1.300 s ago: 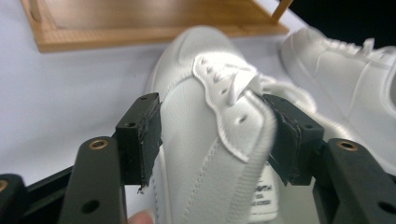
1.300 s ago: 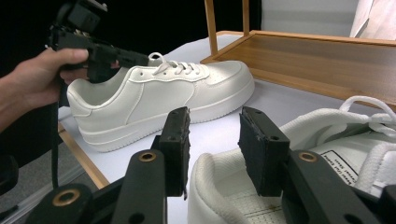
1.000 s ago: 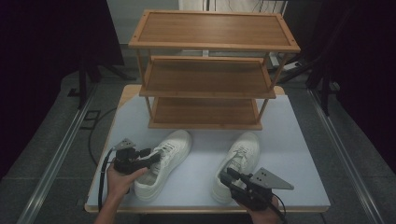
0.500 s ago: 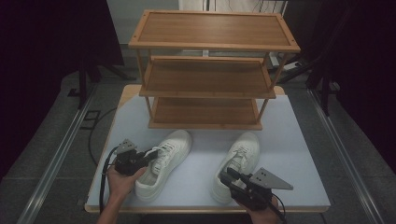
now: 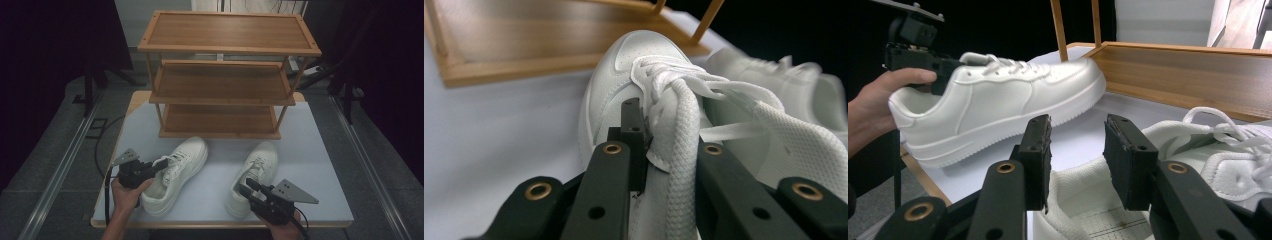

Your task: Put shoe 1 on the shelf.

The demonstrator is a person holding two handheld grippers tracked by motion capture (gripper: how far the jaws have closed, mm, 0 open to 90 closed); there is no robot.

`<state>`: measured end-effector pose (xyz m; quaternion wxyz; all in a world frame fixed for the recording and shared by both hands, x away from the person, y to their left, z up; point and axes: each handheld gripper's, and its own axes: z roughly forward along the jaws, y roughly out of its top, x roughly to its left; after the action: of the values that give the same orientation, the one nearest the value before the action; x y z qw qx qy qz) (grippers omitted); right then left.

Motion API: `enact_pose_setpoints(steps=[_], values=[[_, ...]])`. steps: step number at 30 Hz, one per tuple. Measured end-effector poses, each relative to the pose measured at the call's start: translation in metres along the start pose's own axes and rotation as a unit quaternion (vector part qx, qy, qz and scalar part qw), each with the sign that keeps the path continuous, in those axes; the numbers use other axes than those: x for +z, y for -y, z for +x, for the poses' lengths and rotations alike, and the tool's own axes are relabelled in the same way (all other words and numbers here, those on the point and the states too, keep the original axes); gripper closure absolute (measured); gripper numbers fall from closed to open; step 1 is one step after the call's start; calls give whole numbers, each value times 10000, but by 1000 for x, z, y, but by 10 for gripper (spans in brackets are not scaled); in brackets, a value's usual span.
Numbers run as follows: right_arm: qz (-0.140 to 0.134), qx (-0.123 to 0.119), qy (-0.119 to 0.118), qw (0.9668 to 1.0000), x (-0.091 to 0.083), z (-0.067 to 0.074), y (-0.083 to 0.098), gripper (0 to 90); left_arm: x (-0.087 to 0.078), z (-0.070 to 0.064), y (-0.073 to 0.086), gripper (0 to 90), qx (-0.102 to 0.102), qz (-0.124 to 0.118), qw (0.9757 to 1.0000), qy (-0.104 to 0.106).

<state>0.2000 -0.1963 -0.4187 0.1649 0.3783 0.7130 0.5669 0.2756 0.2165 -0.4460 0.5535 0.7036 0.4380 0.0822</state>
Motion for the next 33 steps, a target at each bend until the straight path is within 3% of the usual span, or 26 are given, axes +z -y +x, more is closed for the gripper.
enact_pose_setpoints(steps=[6, 12, 19, 26, 33], values=[[-8, 17, 13, 10000, -1, -1, 0, 622, -9, -10, -12, 824, -34, -328, 9991, 266], [-22, 23, 25, 10000, -2, -2, -1, 621, -12, -19, -23, 824, 3, -493, 9978, 444], [-34, 24, 30, 10000, -3, -2, -1, 621, -11, -26, -34, 824, 26, -565, 9965, 614], [-49, 35, 42, 10000, -3, -2, -1, 621, -6, -41, -63, 824, 254, -624, 9947, 783], [-58, 36, 49, 10000, -3, -2, -2, 621, -5, -50, -82, 825, 303, -758, 9922, 942]])
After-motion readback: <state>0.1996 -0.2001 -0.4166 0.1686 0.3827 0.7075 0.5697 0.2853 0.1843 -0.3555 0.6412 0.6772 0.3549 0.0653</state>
